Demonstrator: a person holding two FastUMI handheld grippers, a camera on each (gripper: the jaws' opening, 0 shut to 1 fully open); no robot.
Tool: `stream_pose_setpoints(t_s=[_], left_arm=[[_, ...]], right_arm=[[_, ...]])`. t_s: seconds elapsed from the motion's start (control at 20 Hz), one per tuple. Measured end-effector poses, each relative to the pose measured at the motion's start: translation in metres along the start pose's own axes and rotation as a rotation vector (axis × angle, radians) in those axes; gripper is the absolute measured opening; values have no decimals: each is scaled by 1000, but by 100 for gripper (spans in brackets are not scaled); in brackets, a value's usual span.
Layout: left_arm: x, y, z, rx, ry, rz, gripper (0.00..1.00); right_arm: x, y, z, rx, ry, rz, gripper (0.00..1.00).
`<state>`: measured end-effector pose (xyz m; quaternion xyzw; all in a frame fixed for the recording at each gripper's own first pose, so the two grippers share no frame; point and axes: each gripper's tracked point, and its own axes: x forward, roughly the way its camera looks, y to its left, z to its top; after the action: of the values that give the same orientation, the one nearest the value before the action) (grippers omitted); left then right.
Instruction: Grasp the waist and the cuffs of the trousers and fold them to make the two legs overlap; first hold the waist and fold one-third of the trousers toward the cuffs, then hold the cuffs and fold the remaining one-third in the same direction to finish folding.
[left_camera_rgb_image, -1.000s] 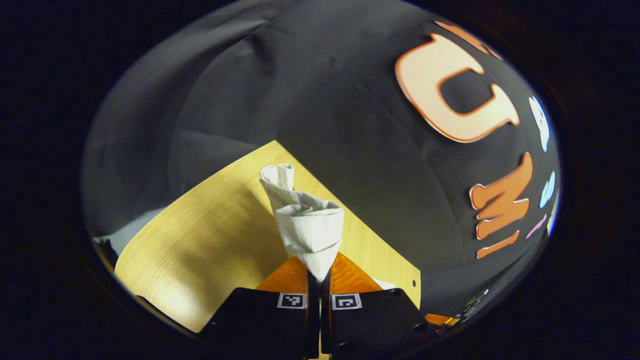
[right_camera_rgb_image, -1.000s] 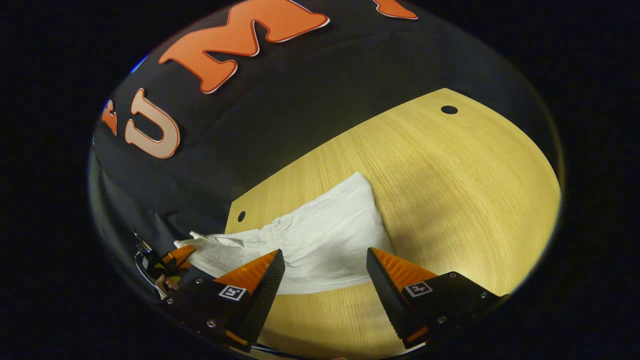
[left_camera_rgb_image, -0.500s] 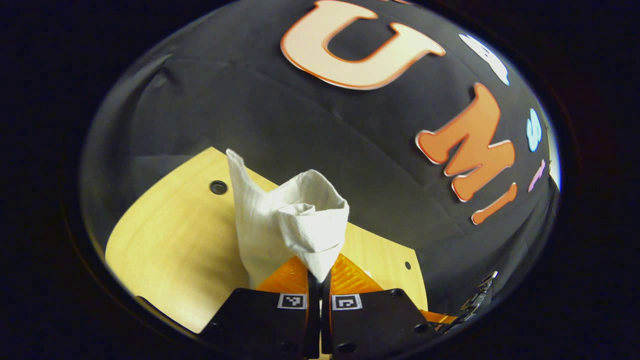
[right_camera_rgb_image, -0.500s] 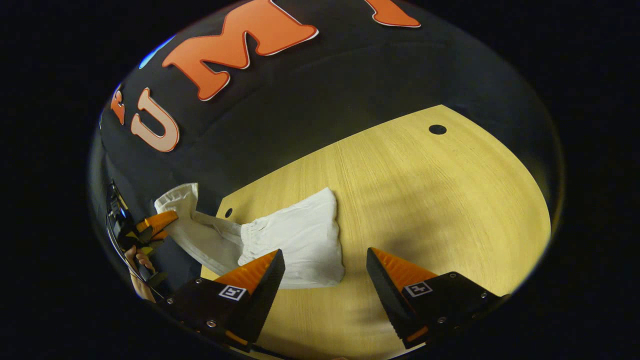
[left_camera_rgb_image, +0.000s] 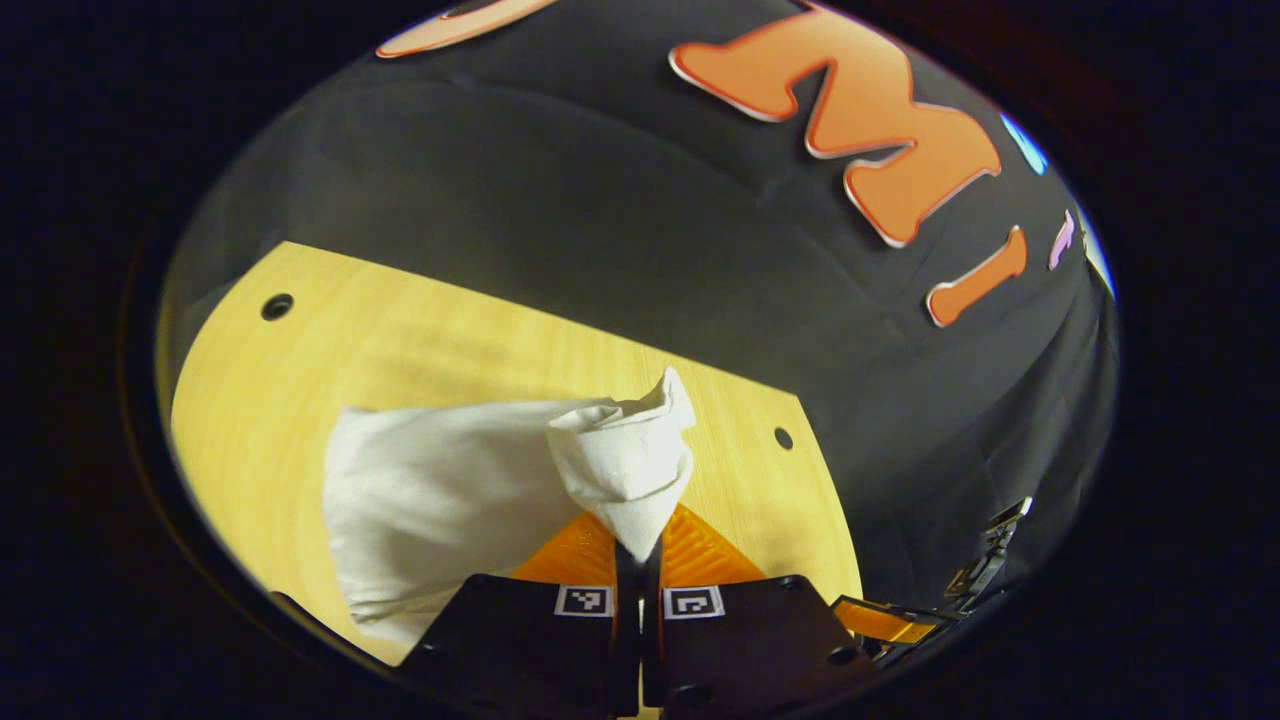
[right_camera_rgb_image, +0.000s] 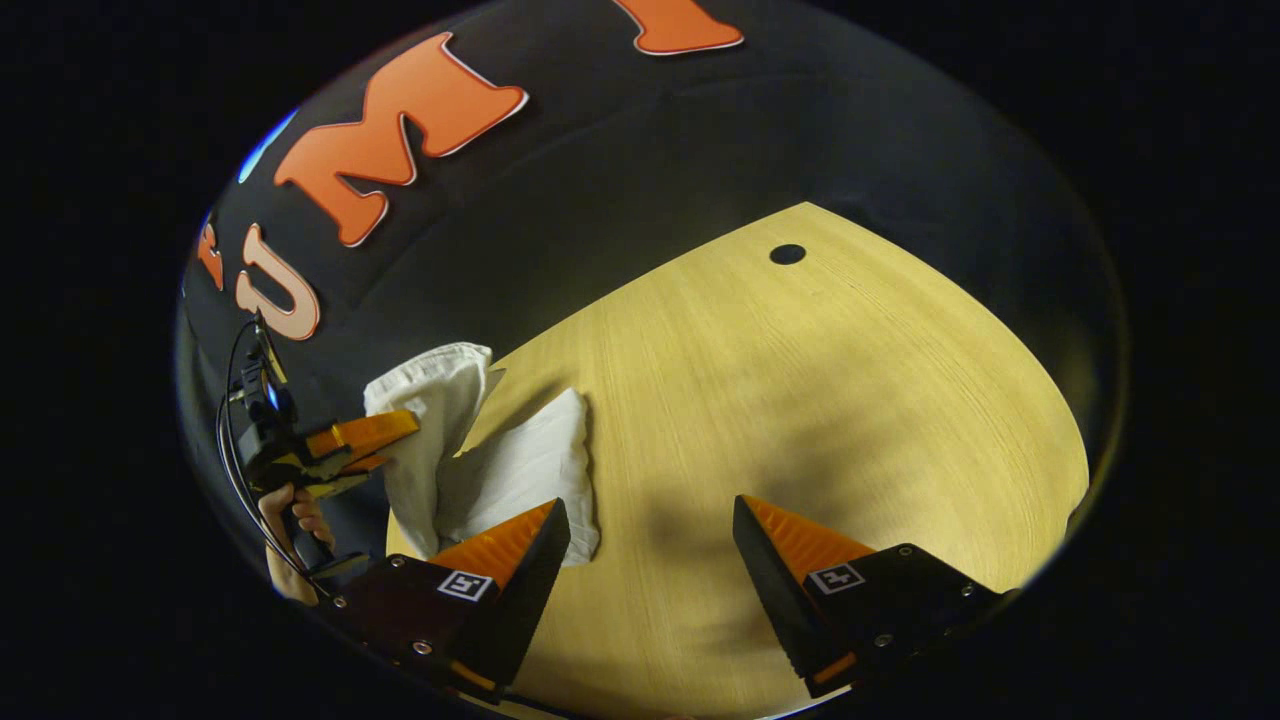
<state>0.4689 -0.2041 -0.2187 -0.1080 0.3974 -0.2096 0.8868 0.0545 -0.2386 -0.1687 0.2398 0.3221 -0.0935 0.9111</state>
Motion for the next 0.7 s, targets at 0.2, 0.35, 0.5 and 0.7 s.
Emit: stream_pose_setpoints(t_s=[0.2,0.35,0.5,0.7], left_arm=[[31,-2,-26,13,106,52,5],[47,-14,-55,24,157,66,12],[49,-25,-67,8,173,30,34],[39,-22,-68,89,139,59,98]], right_arm=[[-8,-23,-6,28,7,-34,98],[-12,-36,-8,33,8,-59,99],[-14,-37,-8,32,8,-69,98],[-10,-31,-3,11,4,-73,98]])
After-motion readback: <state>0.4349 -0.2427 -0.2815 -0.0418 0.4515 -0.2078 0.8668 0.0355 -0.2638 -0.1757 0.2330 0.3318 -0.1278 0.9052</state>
